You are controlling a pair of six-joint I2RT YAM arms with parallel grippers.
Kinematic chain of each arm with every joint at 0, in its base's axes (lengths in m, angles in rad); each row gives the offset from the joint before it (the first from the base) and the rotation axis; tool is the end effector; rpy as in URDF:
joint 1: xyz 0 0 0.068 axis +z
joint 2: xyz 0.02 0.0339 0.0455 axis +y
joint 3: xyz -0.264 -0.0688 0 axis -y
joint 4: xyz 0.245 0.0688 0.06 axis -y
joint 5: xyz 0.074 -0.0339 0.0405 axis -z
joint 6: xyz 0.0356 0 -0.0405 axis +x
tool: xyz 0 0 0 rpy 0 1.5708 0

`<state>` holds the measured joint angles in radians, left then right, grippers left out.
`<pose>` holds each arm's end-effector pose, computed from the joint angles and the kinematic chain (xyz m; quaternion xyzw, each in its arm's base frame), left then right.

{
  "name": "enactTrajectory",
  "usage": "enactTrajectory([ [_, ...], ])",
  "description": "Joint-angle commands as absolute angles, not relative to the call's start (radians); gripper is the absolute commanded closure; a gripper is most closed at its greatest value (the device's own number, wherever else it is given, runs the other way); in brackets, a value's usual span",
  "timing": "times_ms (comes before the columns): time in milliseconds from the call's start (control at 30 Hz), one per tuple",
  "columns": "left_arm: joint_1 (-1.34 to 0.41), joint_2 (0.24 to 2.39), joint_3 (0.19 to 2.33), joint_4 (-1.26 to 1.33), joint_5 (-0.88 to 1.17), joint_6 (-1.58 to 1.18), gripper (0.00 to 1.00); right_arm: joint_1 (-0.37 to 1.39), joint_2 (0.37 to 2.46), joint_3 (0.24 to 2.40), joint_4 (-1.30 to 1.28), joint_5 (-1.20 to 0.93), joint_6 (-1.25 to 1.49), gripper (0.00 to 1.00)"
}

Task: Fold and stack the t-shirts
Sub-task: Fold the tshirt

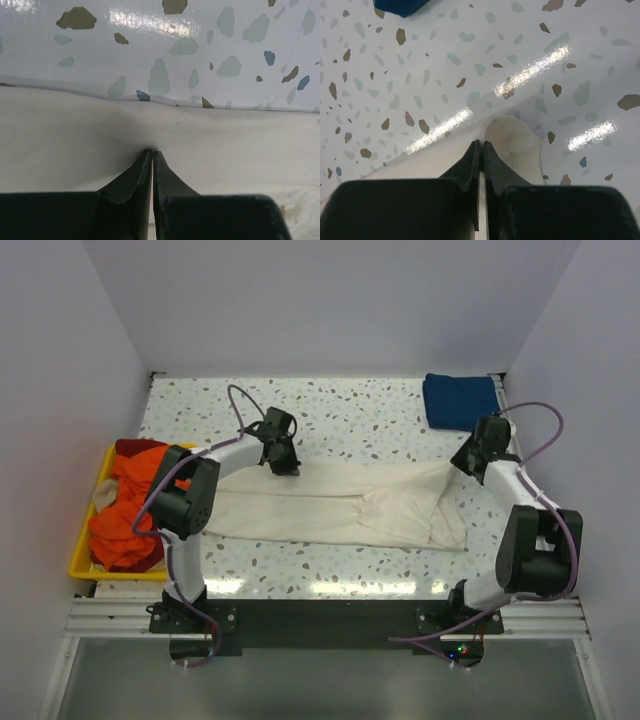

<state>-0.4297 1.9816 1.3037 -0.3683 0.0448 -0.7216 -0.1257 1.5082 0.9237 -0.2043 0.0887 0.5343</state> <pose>0.3709 -0.1717 0.1538 -0.1347 0.9561 -0.1593 0.2057 0.3152 -0.0430 0.2142 0.3153 0.8683 0.0371 0.3811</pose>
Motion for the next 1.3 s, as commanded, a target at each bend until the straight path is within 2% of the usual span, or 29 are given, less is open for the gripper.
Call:
enactTrajectory([
  [0,-0.413,1.985,1.273,-0.361,0.011,-0.735,0.9,-0.133,1.5,0.948,-0.236,0.173,0.528,1.0],
  [333,-0.41,1.985,1.279,-0.359,0.029,-0.726,0.9,-0.143,1.623,0.934,-0.212,0.176,0.543,1.0],
  [433,-0.411,1.974,1.288,-0.36,0.037,-0.718,0.89,-0.144,1.635,0.933,-0.224,0.179,0.545,0.97],
  [533,-0.41,1.962,1.305,-0.367,0.044,-0.706,0.87,-0.146,1.631,0.939,-0.247,0.178,0.545,0.89],
  [633,-0.41,1.942,1.334,-0.371,0.055,-0.675,0.8,-0.146,1.6,0.959,-0.285,0.167,0.546,0.75],
  [667,-0.41,1.937,1.348,-0.376,0.06,-0.664,0.79,-0.146,1.565,0.965,-0.294,0.157,0.545,0.67],
  [767,-0.41,1.908,1.39,-0.399,0.066,-0.629,0.73,-0.146,1.482,0.994,-0.339,0.144,0.548,0.6],
  [1033,-0.411,1.78,1.359,-0.42,0.098,-0.615,0.7,-0.111,1.318,0.951,-0.351,0.068,0.574,0.6],
  [1267,-0.411,1.691,1.221,-0.371,0.138,-0.638,0.7,-0.032,1.443,0.94,-0.27,0.075,0.581,0.63],
])
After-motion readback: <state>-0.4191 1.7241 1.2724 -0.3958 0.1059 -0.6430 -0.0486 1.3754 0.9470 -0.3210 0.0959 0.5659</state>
